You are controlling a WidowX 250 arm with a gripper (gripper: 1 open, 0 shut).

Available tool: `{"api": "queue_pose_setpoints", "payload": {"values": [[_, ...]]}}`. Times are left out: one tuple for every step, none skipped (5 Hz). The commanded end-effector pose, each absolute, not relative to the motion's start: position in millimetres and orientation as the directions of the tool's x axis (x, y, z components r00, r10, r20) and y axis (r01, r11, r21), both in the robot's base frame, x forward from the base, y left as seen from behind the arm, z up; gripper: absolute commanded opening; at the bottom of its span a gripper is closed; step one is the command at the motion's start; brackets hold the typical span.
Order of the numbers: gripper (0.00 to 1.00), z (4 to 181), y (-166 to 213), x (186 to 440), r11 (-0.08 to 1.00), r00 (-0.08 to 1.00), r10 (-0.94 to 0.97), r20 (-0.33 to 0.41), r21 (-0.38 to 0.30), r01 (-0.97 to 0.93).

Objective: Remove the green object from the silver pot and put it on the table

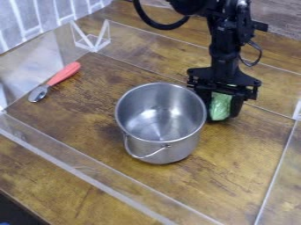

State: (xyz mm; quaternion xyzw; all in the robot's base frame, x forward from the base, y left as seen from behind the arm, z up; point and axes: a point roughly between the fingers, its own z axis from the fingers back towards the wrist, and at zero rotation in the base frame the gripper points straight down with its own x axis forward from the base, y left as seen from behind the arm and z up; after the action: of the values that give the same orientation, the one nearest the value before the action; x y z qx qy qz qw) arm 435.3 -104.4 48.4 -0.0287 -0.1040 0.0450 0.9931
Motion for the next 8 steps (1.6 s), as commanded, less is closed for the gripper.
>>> {"api": "queue_pose_setpoints", "payload": {"values": [[0.0, 75.8, -110, 445, 0.995, 0.959, 0.084, 0.272, -0.082, -0.064], [0.0, 77.2, -109, 446, 0.995, 0.959, 0.08, 0.272, -0.079, -0.06], [0.0, 77.8, -109, 447, 0.995, 0.959, 0.076, 0.272, -0.076, -0.058], [1.0, 82.1, -105, 445, 0.997, 0.969, 0.051, 0.242, -0.062, -0.037], [1.0, 91.7, -97, 442, 0.999, 0.976, 0.025, 0.214, -0.045, -0.016], [1.0, 100.8, -89, 439, 0.999, 0.978, 0.015, 0.207, -0.033, -0.008], [1.0, 106.5, -81, 436, 1.0, 0.979, 0.012, 0.201, -0.027, -0.006], [1.0, 114.5, -77, 433, 1.0, 0.981, -0.003, 0.193, -0.026, 0.008]]}}
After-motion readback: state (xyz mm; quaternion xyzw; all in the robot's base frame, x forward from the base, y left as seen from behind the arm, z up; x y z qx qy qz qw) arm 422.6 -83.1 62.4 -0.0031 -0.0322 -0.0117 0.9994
